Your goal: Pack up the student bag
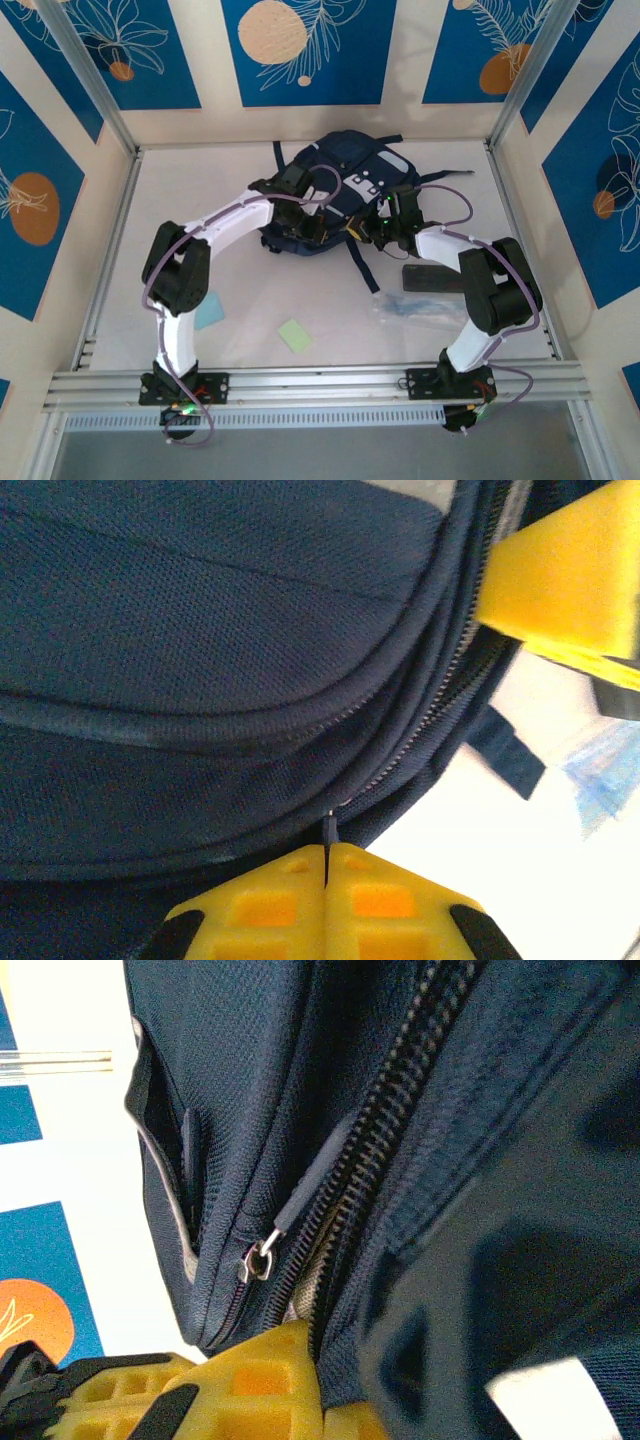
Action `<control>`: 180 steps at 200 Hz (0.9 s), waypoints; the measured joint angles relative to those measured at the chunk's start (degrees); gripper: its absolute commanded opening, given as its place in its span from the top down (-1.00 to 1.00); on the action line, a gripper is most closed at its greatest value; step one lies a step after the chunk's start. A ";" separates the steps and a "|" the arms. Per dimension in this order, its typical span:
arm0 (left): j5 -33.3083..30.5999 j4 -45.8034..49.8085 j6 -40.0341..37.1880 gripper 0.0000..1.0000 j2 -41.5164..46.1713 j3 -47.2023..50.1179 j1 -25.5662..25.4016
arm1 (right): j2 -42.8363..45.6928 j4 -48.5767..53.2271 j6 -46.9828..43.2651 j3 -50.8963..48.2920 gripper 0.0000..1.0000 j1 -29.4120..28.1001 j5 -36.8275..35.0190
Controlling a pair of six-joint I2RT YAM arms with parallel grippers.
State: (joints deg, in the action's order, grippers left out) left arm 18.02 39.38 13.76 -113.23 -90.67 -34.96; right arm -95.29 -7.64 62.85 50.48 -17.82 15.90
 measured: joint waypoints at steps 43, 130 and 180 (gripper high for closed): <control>-3.10 0.15 -0.44 0.47 -1.64 -0.02 -1.29 | -0.09 0.42 -0.04 0.00 1.00 0.00 -0.04; -4.68 -0.59 0.83 1.00 -5.14 -1.44 -2.34 | -0.09 0.85 -0.04 -0.04 1.00 0.31 -1.07; -6.03 -0.26 -0.96 1.00 -4.22 -1.14 -2.08 | 0.24 1.36 -3.13 -0.48 1.00 1.16 -0.20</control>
State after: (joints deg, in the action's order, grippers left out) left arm 11.99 39.11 12.80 -117.45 -91.81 -37.04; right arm -95.04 -6.28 59.72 50.00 -16.67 15.70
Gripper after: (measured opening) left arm 0.049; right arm 0.065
